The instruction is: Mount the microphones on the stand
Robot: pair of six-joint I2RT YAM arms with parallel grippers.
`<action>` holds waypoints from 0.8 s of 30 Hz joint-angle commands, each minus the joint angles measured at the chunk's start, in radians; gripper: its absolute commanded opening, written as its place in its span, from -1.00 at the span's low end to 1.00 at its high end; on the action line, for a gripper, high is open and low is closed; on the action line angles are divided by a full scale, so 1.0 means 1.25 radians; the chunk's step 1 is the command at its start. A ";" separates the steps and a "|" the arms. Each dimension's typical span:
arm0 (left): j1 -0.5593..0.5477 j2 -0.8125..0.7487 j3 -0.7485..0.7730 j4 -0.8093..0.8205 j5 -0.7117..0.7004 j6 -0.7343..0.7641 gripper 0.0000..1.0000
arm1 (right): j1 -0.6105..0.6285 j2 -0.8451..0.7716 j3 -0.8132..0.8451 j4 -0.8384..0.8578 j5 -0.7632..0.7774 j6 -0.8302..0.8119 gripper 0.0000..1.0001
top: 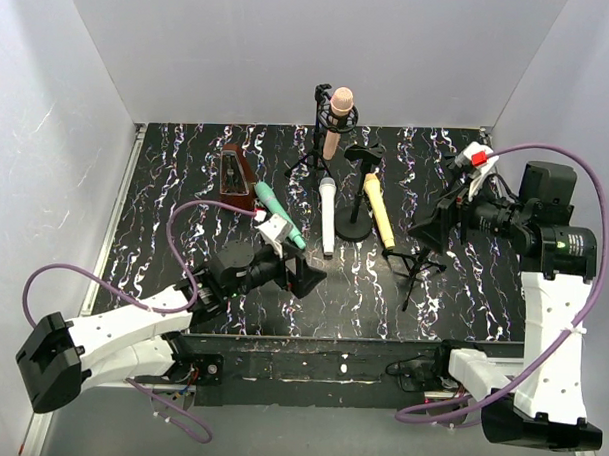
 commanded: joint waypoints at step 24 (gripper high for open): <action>0.039 -0.103 -0.058 -0.124 -0.122 -0.093 0.96 | 0.107 0.233 0.045 0.306 -0.055 -0.058 0.82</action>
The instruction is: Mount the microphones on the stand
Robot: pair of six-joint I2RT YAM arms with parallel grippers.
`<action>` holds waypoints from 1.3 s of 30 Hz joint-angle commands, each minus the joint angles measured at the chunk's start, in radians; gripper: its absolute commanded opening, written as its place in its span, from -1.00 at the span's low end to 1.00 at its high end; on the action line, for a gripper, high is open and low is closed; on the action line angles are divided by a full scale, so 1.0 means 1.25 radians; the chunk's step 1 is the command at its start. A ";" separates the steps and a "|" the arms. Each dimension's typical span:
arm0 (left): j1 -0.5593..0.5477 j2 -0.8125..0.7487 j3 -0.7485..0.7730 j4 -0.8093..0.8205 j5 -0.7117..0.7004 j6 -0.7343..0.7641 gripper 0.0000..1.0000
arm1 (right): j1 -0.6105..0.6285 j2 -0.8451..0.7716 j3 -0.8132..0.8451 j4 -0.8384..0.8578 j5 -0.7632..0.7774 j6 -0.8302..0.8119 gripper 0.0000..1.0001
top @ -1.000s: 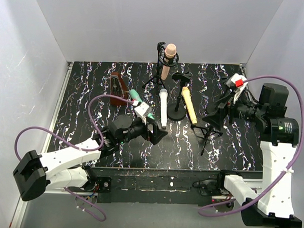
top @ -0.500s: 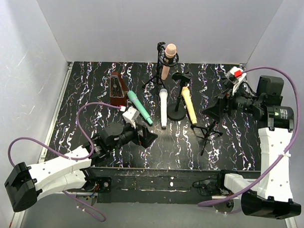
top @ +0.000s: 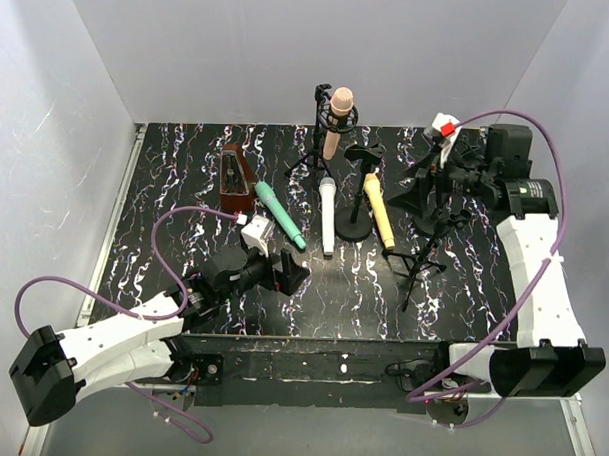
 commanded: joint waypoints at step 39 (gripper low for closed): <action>0.251 0.612 0.781 0.022 0.584 0.534 0.89 | 0.030 -0.047 -0.069 0.054 -0.126 -0.133 0.83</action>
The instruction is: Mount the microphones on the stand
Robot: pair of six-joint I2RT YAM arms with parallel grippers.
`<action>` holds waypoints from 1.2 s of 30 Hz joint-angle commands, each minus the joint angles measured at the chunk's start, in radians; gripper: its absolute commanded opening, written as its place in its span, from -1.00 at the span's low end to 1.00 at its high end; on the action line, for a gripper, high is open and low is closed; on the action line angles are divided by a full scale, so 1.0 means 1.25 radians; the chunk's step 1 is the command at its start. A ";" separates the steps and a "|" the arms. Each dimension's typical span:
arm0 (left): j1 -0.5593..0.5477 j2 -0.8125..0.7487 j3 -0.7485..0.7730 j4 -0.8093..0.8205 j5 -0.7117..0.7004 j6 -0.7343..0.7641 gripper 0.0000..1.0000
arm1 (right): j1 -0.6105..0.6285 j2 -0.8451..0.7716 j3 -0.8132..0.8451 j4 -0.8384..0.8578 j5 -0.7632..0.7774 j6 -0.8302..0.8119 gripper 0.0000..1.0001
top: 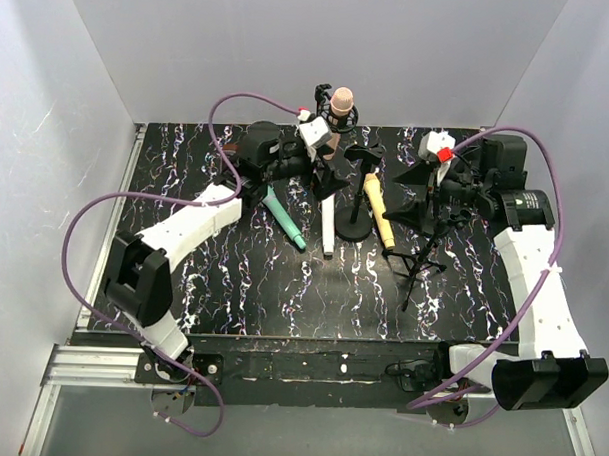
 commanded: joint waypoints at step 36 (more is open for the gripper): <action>-0.010 0.119 0.216 0.067 0.142 -0.048 -1.00 | -0.057 -0.072 -0.065 0.030 -0.085 0.078 0.81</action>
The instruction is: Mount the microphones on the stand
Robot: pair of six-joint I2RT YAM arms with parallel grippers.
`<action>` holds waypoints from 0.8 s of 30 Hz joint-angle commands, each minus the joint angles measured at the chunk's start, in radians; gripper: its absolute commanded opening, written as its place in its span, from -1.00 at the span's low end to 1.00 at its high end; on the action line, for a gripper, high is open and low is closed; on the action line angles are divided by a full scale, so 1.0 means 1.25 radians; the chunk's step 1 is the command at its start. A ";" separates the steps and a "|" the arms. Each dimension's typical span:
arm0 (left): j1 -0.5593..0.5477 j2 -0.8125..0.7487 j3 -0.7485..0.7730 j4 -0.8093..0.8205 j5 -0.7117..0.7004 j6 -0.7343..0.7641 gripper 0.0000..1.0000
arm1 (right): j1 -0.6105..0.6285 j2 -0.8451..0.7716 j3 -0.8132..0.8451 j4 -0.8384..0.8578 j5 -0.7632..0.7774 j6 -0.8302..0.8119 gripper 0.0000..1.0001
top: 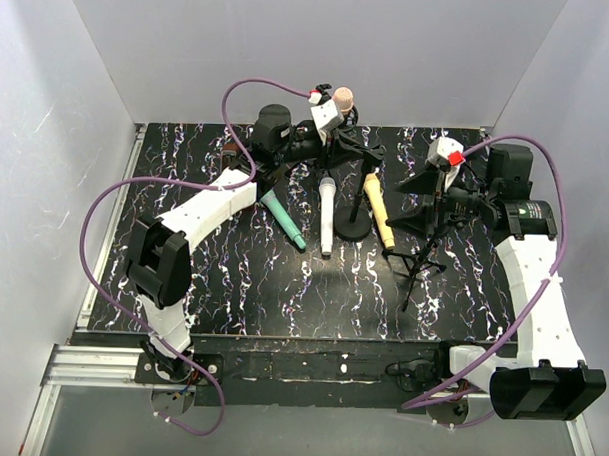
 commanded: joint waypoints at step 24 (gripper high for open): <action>-0.028 -0.289 -0.209 -0.030 0.121 -0.203 -1.00 | -0.024 -0.052 0.080 -0.226 -0.070 -0.123 0.82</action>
